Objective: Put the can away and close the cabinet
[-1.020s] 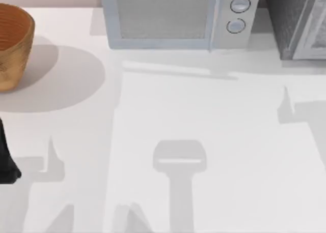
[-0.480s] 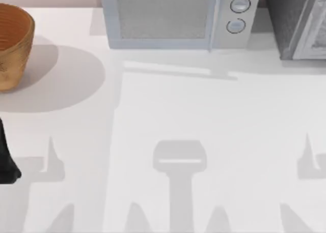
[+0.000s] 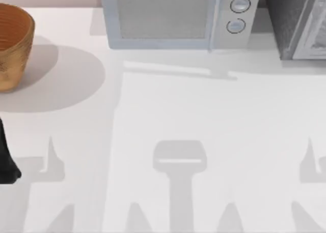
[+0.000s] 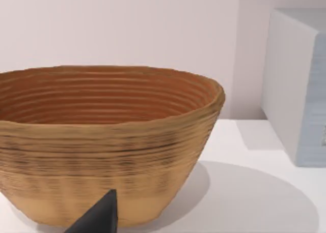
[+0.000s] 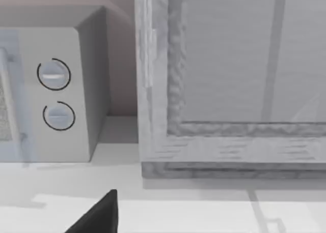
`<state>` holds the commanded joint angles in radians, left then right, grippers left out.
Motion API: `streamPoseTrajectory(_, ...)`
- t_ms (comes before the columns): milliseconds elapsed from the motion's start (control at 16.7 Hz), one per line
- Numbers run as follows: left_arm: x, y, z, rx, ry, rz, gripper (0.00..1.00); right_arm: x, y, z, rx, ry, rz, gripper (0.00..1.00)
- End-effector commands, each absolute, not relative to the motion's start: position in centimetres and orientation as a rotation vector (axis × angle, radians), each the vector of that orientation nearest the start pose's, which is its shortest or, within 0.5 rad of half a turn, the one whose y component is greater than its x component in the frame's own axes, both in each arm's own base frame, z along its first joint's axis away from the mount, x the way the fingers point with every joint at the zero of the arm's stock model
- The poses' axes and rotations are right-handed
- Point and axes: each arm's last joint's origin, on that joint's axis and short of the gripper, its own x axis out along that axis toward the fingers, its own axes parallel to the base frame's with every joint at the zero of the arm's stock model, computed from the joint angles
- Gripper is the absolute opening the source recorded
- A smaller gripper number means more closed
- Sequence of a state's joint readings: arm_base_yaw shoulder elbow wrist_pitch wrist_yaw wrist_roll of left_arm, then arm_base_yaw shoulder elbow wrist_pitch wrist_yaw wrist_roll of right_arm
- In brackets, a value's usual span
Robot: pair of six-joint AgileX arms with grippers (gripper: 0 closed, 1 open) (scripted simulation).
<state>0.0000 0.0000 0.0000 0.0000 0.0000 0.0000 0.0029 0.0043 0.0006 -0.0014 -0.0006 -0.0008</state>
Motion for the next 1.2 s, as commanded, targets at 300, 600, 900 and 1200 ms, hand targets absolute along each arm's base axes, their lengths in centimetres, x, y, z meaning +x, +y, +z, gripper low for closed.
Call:
streamPoseTrajectory(300, 10.6, -0.1, 16.0, 0.000, 0.000, 0.000, 1.00, 10.7, -1.0, 18.7, -0.009, -0.070, -0.038, 1.00)
streamPoseTrajectory(600, 10.6, -0.1, 16.0, 0.000, 0.000, 0.000, 1.00, 12.9, -3.8, 20.4, -0.035, -0.086, -0.023, 1.00)
streamPoseTrajectory(900, 10.6, -0.1, 16.0, 0.000, 0.000, 0.000, 1.00, 16.2, -8.8, 21.2, -0.039, -0.057, -0.019, 1.00)
streamPoseTrajectory(1200, 10.6, -0.1, 16.0, 0.000, 0.000, 0.000, 1.00, 17.2, -14.3, 17.9, 0.022, 0.025, 0.047, 1.00)
